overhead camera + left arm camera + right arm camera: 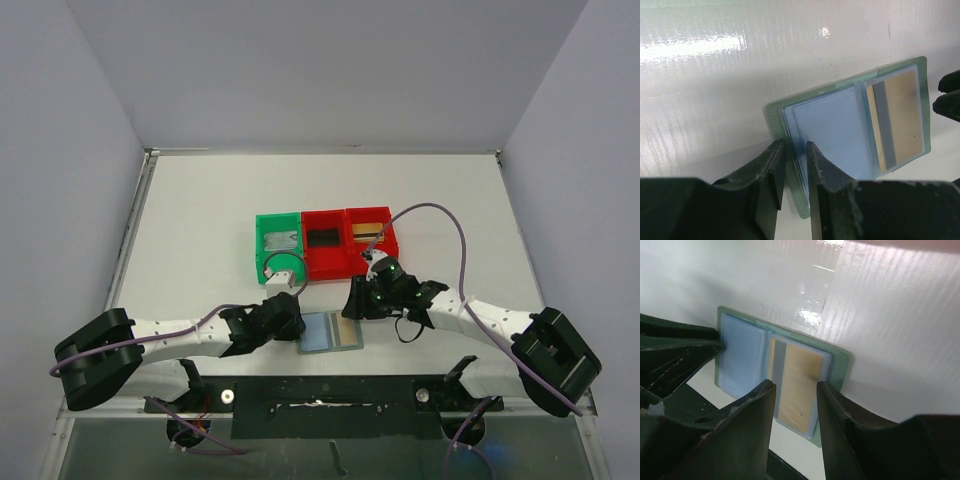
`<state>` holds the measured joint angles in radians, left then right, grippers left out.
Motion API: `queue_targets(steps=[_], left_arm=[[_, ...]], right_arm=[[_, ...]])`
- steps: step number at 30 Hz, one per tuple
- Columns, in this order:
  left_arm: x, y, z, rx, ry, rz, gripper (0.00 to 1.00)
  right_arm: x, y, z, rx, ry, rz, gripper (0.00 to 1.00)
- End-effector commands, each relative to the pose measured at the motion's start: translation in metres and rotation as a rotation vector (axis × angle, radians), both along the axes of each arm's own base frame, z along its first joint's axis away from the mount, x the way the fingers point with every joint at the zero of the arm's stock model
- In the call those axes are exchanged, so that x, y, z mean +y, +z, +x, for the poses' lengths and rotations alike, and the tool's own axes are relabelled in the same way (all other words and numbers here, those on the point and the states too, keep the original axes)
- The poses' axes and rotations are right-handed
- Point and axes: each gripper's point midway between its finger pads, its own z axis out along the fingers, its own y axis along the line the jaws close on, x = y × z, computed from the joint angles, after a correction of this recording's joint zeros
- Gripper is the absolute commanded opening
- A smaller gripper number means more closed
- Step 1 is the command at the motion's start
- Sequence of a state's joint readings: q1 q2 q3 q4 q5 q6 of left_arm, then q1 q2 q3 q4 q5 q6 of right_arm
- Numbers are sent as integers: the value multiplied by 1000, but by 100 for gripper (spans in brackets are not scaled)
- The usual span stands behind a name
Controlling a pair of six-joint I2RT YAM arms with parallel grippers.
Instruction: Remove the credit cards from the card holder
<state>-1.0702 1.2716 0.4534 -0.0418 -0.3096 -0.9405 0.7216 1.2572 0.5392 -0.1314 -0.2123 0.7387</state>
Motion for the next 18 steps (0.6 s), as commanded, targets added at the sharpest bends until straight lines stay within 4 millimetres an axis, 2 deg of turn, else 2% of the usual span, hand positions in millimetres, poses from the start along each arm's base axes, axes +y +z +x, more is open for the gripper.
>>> queue_targets(steps=[1,3,8,18], left_arm=[[-5,5,-5,19,-13,-20,21],[-6,6,-4,18,-11,-21,21],[-6,5,-5,21,-15,-23,21],[-10,4,-7,31,-32,-28,22]], right_arm=[[-9,8,17,-28,-65,-100,40],[-11,11,17,-46,-72,-92,40],[4,23,14,-79,-29,22,39],[8,-12,11,18,-3,-41,33]])
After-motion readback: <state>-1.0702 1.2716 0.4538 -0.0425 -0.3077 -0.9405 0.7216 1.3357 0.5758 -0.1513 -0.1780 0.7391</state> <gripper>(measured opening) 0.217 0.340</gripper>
